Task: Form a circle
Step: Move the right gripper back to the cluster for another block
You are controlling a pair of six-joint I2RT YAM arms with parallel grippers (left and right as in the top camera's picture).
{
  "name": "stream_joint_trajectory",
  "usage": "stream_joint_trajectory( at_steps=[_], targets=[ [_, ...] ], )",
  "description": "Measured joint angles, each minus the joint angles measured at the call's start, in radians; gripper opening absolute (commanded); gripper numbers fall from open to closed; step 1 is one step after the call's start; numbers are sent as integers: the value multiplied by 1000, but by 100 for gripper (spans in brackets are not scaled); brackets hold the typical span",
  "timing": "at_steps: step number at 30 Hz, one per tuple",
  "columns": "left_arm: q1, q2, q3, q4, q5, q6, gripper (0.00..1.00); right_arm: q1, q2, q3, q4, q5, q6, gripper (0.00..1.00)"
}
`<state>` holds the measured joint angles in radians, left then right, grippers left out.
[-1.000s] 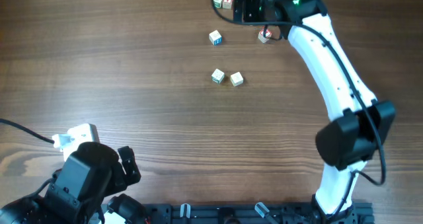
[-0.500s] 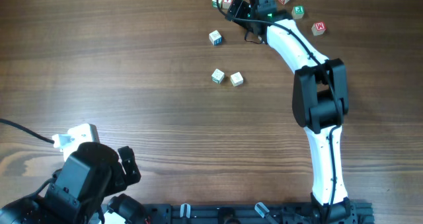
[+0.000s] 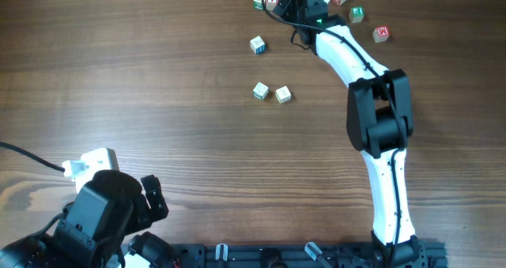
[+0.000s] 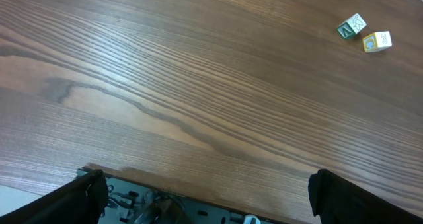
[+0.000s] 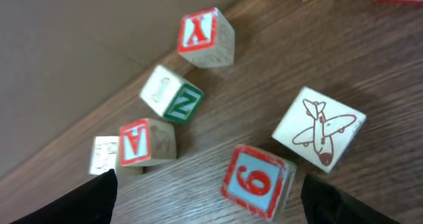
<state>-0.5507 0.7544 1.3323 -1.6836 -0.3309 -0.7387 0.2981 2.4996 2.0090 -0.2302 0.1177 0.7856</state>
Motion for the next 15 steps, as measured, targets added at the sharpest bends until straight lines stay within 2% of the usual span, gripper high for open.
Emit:
stream_joint_trajectory(
  at_steps=[4, 6, 12, 15],
  targets=[
    [0, 0, 0, 0, 0, 0, 100, 2, 41, 0, 34, 27, 12, 80],
    [0, 0, 0, 0, 0, 0, 100, 5, 51, 0, 48, 49, 18, 65],
    [0, 0, 0, 0, 0, 0, 100, 7, 51, 0, 35, 78, 25, 39],
    [0, 0, 0, 0, 0, 0, 100, 7, 51, 0, 21, 78, -14, 35]
  ],
)
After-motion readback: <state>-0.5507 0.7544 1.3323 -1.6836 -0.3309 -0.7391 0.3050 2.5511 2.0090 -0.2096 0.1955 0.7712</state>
